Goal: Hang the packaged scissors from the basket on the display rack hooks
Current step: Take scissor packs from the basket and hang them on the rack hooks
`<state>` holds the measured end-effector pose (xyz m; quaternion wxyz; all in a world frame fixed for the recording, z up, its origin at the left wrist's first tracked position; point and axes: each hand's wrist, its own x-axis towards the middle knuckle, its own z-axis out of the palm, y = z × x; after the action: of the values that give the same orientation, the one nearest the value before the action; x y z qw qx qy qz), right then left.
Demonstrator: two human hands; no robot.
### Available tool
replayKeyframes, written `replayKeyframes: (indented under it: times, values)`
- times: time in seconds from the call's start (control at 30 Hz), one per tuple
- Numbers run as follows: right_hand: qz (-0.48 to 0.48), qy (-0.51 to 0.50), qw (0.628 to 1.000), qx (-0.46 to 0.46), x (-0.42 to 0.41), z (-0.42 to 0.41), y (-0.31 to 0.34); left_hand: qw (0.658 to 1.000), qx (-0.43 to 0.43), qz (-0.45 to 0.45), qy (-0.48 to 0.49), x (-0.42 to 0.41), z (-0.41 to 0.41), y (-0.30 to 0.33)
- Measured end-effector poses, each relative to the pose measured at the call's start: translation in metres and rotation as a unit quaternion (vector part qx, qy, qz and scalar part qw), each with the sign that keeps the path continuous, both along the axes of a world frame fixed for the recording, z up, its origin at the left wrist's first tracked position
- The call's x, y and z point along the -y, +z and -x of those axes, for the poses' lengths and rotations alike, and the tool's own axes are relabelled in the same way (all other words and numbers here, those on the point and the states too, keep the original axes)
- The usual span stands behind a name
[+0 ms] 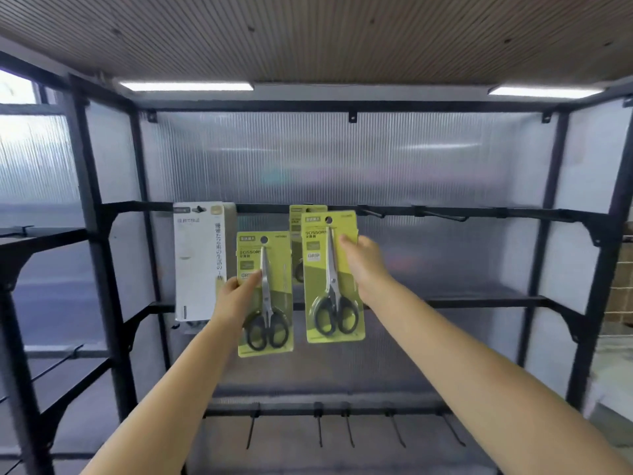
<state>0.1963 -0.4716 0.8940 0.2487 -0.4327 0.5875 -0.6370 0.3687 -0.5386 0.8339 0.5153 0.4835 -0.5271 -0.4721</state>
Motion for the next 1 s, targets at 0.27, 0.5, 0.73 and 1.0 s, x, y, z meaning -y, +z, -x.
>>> replayKeyframes:
  times: [0.27, 0.5, 0.73, 1.0]
  values:
    - [0.003, -0.023, 1.000, 0.015, 0.021, -0.001, 0.002, 1.000, 0.010, 0.024, -0.010, 0.014, -0.011, 0.003]
    - [-0.002, -0.037, 0.999, -0.009, 0.043, 0.000, -0.007, 1.000, 0.000, 0.020, -0.018, 0.023, -0.006, 0.002]
    - [-0.009, -0.073, 0.996, -0.051, 0.077, 0.000, -0.004, 0.999, -0.017, 0.041, -0.030, 0.030, -0.005, -0.007]
    - [-0.077, -0.065, 0.994, -0.032, 0.117, -0.005, 0.006, 0.999, -0.023, 0.016, -0.033, 0.043, -0.020, -0.009]
